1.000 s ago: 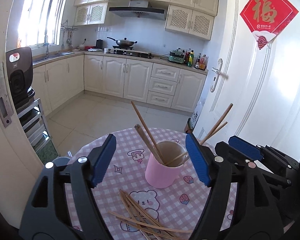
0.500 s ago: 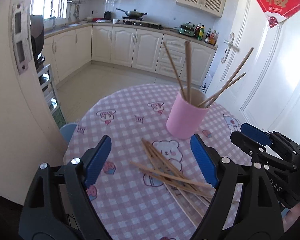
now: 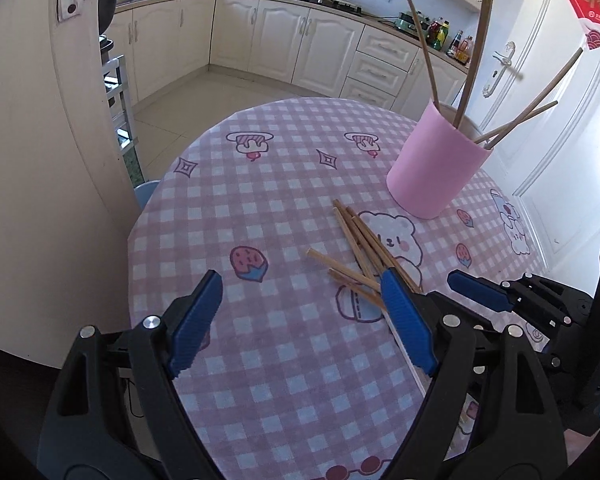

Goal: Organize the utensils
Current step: 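Return to the stick pile, right tool grasps sticks while left tool grasps one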

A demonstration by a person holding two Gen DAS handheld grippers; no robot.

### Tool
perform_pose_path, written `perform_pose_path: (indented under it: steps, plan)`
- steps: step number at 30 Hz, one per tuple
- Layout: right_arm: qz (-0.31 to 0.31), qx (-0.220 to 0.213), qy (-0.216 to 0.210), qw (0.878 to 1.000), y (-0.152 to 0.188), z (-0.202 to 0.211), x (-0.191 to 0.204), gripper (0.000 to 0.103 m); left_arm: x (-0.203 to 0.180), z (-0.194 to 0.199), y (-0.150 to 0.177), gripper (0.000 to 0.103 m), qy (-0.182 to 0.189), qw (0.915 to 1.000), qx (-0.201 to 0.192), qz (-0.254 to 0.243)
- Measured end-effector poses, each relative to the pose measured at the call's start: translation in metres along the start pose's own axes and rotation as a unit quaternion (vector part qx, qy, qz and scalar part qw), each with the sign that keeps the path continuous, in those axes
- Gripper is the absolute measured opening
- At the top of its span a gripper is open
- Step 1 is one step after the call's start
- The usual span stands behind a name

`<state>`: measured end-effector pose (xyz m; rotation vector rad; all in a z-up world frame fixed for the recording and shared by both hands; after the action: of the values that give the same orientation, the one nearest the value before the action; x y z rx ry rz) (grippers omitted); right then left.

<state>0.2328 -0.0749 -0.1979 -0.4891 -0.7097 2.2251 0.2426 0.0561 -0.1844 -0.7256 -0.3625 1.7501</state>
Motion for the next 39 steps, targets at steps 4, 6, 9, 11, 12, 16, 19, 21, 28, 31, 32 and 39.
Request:
perform_pose_path:
  steps: [4,6,9,11,12,16,19,21,28,31,32,39]
  plan:
    - [0.009,0.012,-0.013,1.0,-0.004,-0.014,0.005,0.019,0.009,-0.003,0.0,0.08,-0.006,0.9999,0.005,0.008]
    - [0.015,0.02,-0.021,0.999,-0.007,-0.02,0.007,0.017,0.016,-0.004,0.0,0.08,-0.008,0.9998,0.006,0.017]
    - [0.031,0.033,-0.028,0.999,-0.011,-0.029,0.014,0.013,0.021,-0.008,0.0,0.08,-0.009,0.9997,0.012,0.021]
    - [0.04,0.045,-0.032,0.998,-0.013,-0.035,0.017,0.009,0.022,-0.009,0.0,0.08,-0.01,0.9996,0.015,0.022]
    - [0.043,0.045,-0.034,0.997,-0.012,-0.036,0.017,0.008,0.022,-0.01,0.001,0.08,-0.007,0.9995,0.019,0.023]
    - [0.037,0.043,-0.034,0.998,-0.015,-0.033,0.015,0.005,0.016,-0.016,0.004,0.08,0.002,0.9992,0.033,0.021]
    - [0.02,0.028,-0.034,0.999,-0.016,-0.024,0.007,0.005,0.006,-0.023,0.009,0.08,0.021,0.9982,0.051,0.025]
    - [0.003,0.018,-0.039,0.999,-0.016,-0.016,-0.001,0.005,-0.003,-0.029,0.012,0.08,0.027,0.9974,0.062,0.025]
    - [-0.026,0.006,-0.039,0.999,-0.006,0.003,-0.021,0.005,-0.024,-0.051,0.019,0.078,0.025,0.9947,0.094,0.032]
    - [-0.031,0.007,-0.039,0.999,0.001,0.005,-0.025,0.005,-0.03,-0.056,0.018,0.069,0.012,0.9948,0.098,0.027]
    - [-0.033,0.007,-0.039,0.999,0.001,0.005,-0.026,0.005,-0.031,-0.057,0.018,0.068,0.009,0.9947,0.099,0.028]
    - [-0.04,0.004,-0.045,0.998,0.004,0.005,-0.027,0.005,-0.033,-0.062,0.014,0.04,-0.009,0.9943,0.102,0.032]
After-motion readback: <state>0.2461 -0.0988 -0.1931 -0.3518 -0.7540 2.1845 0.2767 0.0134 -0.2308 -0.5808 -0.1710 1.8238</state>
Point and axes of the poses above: each gripper's, at about its wrist camera, not at the fingertips, and z roughly against the way its jaws point, x to its left, y to its underside, the point moved 7 cm from there along -z, roughly the way its jaws point, and after that the axes turned 7 degrees about z, right-handed, at the moved point
